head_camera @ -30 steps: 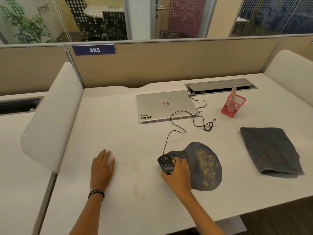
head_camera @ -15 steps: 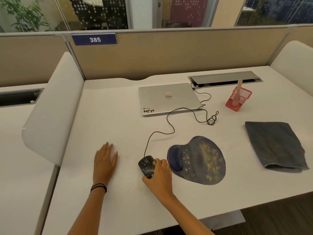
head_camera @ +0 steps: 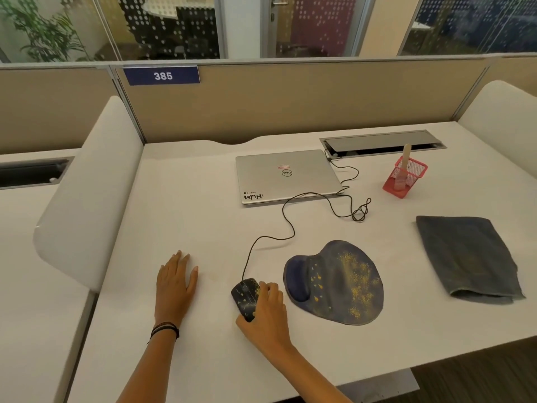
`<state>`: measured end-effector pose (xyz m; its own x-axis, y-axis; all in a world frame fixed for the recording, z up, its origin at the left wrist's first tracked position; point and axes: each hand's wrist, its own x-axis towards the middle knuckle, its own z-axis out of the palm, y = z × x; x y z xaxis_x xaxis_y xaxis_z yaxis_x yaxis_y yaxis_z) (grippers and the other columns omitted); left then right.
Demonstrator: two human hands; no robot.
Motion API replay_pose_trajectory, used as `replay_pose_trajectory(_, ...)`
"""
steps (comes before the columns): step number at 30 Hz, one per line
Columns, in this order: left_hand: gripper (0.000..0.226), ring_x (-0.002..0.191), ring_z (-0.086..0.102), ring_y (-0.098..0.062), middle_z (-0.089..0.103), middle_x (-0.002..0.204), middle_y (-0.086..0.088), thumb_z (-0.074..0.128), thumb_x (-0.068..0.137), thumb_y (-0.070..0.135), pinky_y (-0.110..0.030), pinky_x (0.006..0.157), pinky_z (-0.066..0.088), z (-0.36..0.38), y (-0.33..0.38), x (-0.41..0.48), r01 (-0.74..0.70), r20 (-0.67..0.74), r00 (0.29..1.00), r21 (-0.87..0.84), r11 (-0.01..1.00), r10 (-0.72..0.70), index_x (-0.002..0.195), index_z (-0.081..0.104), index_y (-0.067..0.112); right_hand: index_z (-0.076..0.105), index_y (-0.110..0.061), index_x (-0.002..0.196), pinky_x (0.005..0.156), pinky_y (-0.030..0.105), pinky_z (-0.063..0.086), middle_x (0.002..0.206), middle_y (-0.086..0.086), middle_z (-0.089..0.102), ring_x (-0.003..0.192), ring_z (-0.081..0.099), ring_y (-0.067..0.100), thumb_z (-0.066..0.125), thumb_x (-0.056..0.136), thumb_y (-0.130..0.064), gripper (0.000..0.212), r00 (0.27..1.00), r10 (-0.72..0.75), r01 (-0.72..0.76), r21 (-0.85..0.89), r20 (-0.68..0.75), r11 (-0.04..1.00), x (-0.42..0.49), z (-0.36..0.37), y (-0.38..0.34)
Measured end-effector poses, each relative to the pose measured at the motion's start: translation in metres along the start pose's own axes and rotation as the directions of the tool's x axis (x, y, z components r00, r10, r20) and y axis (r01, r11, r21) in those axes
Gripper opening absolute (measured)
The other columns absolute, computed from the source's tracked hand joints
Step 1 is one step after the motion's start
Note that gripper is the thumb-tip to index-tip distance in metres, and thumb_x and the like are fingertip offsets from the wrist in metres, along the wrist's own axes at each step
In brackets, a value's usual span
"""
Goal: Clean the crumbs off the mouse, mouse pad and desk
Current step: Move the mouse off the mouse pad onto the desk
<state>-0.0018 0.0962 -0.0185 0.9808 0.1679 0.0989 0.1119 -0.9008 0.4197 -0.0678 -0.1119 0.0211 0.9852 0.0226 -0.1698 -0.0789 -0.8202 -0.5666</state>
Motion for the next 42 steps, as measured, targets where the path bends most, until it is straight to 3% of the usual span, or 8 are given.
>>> replay_pose_trajectory(9,0.047,0.141,0.032,-0.028,0.037,0.15,-0.012,0.047,0.097,0.028,-0.041,0.119,0.017,0.0,0.0,0.0,0.023,0.006,1.0,0.013,1.0,-0.023,0.14,0.043,0.009,0.01,-0.016,0.147,0.102,0.027,0.039,0.143,0.001,0.022,0.128,0.029,0.018,0.055,0.081,-0.052,0.088,0.992,-0.024,0.014,0.081,0.121,0.997,0.004,-0.007,0.004)
replay_pose_trajectory(17,0.045,0.141,0.032,-0.028,0.039,0.149,-0.012,0.047,0.097,0.025,-0.042,0.119,0.016,-0.003,0.004,0.001,0.054,-0.004,0.999,0.011,0.999,-0.054,0.139,0.044,0.009,0.008,-0.025,0.15,0.116,0.034,0.017,0.157,-0.008,0.004,0.146,0.005,0.017,0.052,0.09,-0.046,0.077,0.953,-0.115,0.04,0.26,0.279,0.965,0.013,-0.049,0.038)
replay_pose_trajectory(21,0.043,0.14,0.033,-0.028,0.041,0.147,-0.012,0.048,0.097,0.023,-0.042,0.118,0.018,-0.004,0.008,0.0,0.054,-0.011,0.998,-0.002,0.999,-0.054,0.138,0.045,0.009,0.029,-0.03,0.145,0.116,0.027,0.027,0.152,-0.011,0.028,0.138,0.026,0.003,0.051,0.094,-0.035,0.055,0.937,-0.211,0.084,0.409,0.278,0.909,0.014,-0.079,0.062)
replay_pose_trajectory(23,0.044,0.14,0.034,-0.029,0.04,0.148,-0.013,0.047,0.097,0.022,-0.042,0.118,0.018,-0.005,0.007,-0.002,0.055,-0.007,0.998,-0.006,0.998,-0.055,0.139,0.045,0.008,0.046,-0.031,0.134,0.108,0.021,0.038,0.133,-0.012,0.051,0.122,0.047,-0.003,0.053,0.094,-0.027,0.041,0.938,-0.23,0.079,0.488,0.258,0.869,0.015,-0.096,0.075)
replay_pose_trajectory(26,0.043,0.139,0.035,-0.03,0.041,0.147,-0.013,0.046,0.098,0.021,-0.043,0.118,0.019,-0.005,0.008,-0.005,0.07,-0.008,0.997,-0.031,0.997,-0.07,0.139,0.045,0.008,0.06,-0.032,0.115,0.093,0.022,0.05,0.109,-0.012,0.067,0.102,0.064,0.005,0.053,0.094,-0.018,0.026,0.949,-0.214,0.047,0.57,0.23,0.82,0.018,-0.119,0.096)
replay_pose_trajectory(30,0.037,0.133,0.041,-0.034,0.048,0.141,-0.017,0.047,0.097,0.015,-0.048,0.116,0.025,0.001,0.021,-0.005,0.117,-0.062,0.99,-0.104,0.988,-0.124,0.132,0.052,0.006,0.067,-0.02,0.106,0.084,0.024,0.055,0.098,-0.002,0.072,0.091,0.068,0.015,0.053,0.094,-0.015,0.018,0.973,-0.158,0.021,0.613,0.171,0.79,0.025,-0.145,0.13)
replay_pose_trajectory(34,0.033,0.123,0.05,-0.036,0.057,0.131,-0.017,0.044,0.099,0.016,-0.048,0.109,0.034,0.009,0.062,0.003,0.182,-0.104,0.97,-0.295,0.938,-0.221,0.129,0.055,0.007,0.068,-0.021,0.104,0.082,0.023,0.055,0.093,-0.002,0.073,0.086,0.07,0.016,0.054,0.094,-0.016,0.018,0.989,-0.093,0.0,0.626,0.116,0.779,0.037,-0.173,0.165)
replay_pose_trajectory(42,0.028,0.114,0.057,-0.021,0.062,0.124,-0.005,0.05,0.097,0.016,-0.032,0.1,0.041,0.022,0.173,0.034,0.009,-0.043,0.999,-0.407,0.913,-0.029,0.122,0.06,0.014,0.066,-0.021,0.105,0.076,0.018,0.054,0.096,0.0,0.072,0.085,0.069,0.016,0.049,0.096,-0.014,0.02,1.0,-0.005,-0.012,0.612,0.025,0.791,0.062,-0.225,0.224)
